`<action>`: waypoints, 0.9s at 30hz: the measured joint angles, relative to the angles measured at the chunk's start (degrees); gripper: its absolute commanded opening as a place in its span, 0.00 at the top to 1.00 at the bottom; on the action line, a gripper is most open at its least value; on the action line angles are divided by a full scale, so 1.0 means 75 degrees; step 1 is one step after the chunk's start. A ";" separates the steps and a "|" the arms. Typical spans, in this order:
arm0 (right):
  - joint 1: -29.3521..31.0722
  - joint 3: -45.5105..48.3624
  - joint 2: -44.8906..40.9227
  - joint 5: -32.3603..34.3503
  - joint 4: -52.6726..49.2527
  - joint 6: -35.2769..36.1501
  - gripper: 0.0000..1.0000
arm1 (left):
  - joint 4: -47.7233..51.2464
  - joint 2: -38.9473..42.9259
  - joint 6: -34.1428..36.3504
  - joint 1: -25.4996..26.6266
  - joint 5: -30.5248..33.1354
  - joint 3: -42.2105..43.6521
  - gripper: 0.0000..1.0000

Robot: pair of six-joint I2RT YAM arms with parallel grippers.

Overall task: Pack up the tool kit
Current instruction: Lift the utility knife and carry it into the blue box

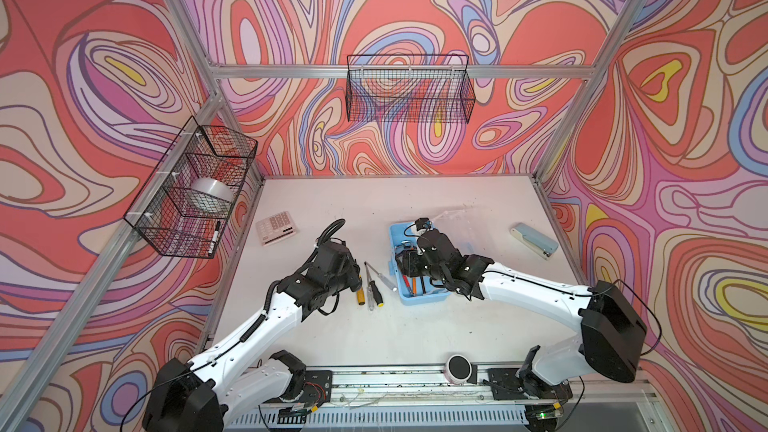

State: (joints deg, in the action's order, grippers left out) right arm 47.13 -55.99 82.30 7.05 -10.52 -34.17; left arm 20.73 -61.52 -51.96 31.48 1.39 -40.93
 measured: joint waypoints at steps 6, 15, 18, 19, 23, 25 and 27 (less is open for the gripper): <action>-0.0737 0.0289 -0.1201 0.0201 -0.0085 -0.0009 0.39 | -0.0667 -0.0845 -0.0085 0.0825 -0.0076 -0.0883 0.84; -0.1186 0.0627 -0.2055 0.0533 -0.0347 0.0003 0.39 | -0.1725 -0.2940 -0.0079 0.1827 -0.0323 -0.2460 0.85; -0.1212 0.0708 -0.2142 0.0562 -0.0391 0.0003 0.39 | -0.1848 -0.3564 -0.0076 0.2011 -0.0399 -0.2871 0.85; -0.1221 0.0737 -0.2162 0.0568 -0.0408 0.0000 0.39 | -0.1900 -0.3730 -0.0076 0.2060 -0.0434 -0.2978 0.85; -0.1239 0.0877 -0.2282 0.0609 -0.0449 0.0003 0.39 | -0.2063 -0.4336 -0.0085 0.2218 -0.0612 -0.3369 0.86; -0.1247 0.0933 -0.2366 0.0629 -0.0487 0.0000 0.39 | -0.2116 -0.4540 -0.0087 0.2270 -0.0662 -0.3518 0.86; -0.1253 0.0997 -0.2451 0.0644 -0.0495 0.0000 0.39 | -0.2136 -0.4785 -0.0108 0.2328 -0.0737 -0.3716 0.86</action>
State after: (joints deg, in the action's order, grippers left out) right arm 37.74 -48.51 63.92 11.88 -14.24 -34.17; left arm 4.71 -97.41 -52.77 48.95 -4.14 -68.79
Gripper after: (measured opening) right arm 0.610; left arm 0.371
